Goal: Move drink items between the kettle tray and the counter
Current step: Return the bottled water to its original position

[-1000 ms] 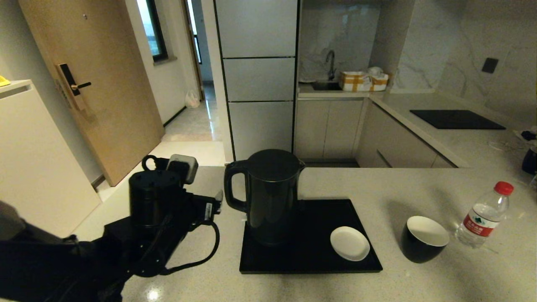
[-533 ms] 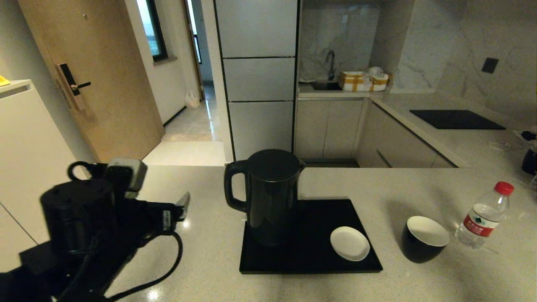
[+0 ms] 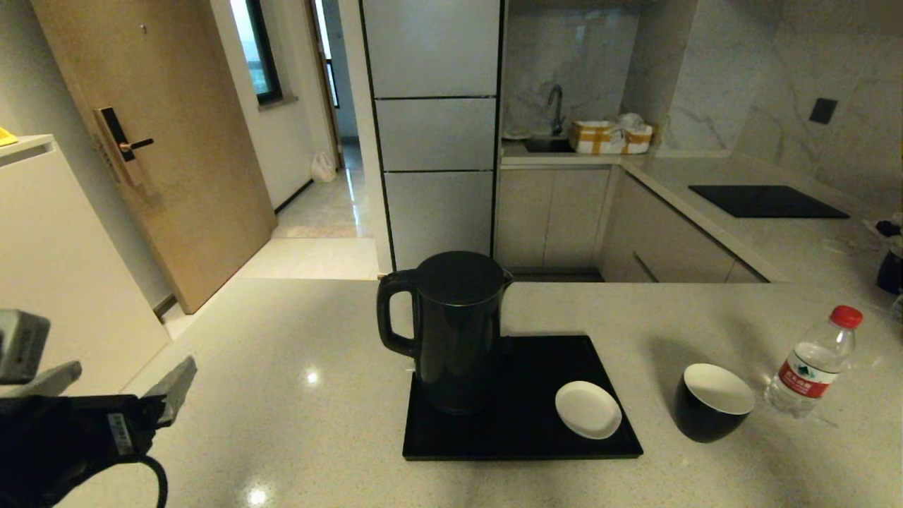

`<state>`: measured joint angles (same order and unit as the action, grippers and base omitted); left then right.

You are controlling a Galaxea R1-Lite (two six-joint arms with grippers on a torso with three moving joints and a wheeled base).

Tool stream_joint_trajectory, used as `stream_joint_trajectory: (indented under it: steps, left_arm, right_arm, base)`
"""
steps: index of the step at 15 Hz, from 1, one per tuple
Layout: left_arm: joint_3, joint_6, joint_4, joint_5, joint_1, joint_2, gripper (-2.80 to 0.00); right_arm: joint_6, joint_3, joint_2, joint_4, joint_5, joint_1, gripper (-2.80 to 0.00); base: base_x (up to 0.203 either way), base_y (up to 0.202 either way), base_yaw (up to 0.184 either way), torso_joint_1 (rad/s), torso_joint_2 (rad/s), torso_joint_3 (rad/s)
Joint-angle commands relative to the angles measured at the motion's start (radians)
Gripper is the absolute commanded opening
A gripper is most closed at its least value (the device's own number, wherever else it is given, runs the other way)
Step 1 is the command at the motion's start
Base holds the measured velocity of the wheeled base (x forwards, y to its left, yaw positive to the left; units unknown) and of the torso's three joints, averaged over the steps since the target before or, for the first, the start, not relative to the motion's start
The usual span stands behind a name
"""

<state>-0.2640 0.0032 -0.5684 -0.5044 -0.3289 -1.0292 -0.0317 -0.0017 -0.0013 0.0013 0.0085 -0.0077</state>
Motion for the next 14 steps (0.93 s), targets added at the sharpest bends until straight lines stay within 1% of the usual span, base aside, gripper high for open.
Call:
stream_joint_trajectory:
  steps: [1,2,4,6,7,8,10,12,14]
  left_arm:
    - [-0.018,0.000,0.070,-0.002,0.022,0.074,0.00]
    - [-0.035,-0.001,0.150,-0.001,0.037,0.139,0.00]
    - [-0.067,-0.005,0.340,0.002,0.081,0.342,0.00]
    - [-0.095,-0.014,0.528,0.005,0.135,0.481,0.00]
    - [-0.104,-0.023,0.605,0.009,0.171,0.524,0.00]
    - [-0.110,-0.031,0.641,0.011,0.191,0.541,0.00]
    - [-0.102,-0.032,0.674,0.014,0.222,0.587,0.00]
    - [-0.100,-0.033,0.699,0.020,0.234,0.603,0.00]
    - [-0.101,-0.033,0.757,0.055,0.260,0.658,0.00]
  right_arm:
    - [-0.001,0.000,0.000,0.000,0.001,0.000,-2.80]
    - [-0.001,0.000,0.000,0.000,0.001,0.000,-2.80]
    - [-0.001,0.000,0.000,0.000,0.001,0.000,-2.80]
    - [-0.001,0.000,0.000,0.000,0.001,0.000,-2.80]
    - [-0.001,0.000,0.000,0.000,0.001,0.000,-2.80]
    - [-0.001,0.000,0.000,0.000,0.001,0.000,-2.80]
    - [-0.001,0.000,0.000,0.000,0.001,0.000,-2.80]
    - [-0.001,0.000,0.000,-0.001,0.001,0.000,-2.80]
    - [-0.001,0.000,0.000,0.000,0.001,0.000,-2.80]
  base:
    - [0.000,0.000,0.000,0.000,0.00,0.000]
    - [0.000,0.000,0.000,0.000,0.00,0.000]
    - [0.000,0.000,0.000,0.000,0.00,0.000]
    - [0.000,0.000,0.000,0.000,0.00,0.000]
    - [0.000,0.000,0.000,0.000,0.00,0.000]
    - [0.000,0.000,0.000,0.000,0.00,0.000]
    - [0.000,0.000,0.000,0.000,0.00,0.000]
    - [0.000,0.000,0.000,0.000,0.00,0.000]
    - [0.000,0.000,0.000,0.000,0.00,0.000]
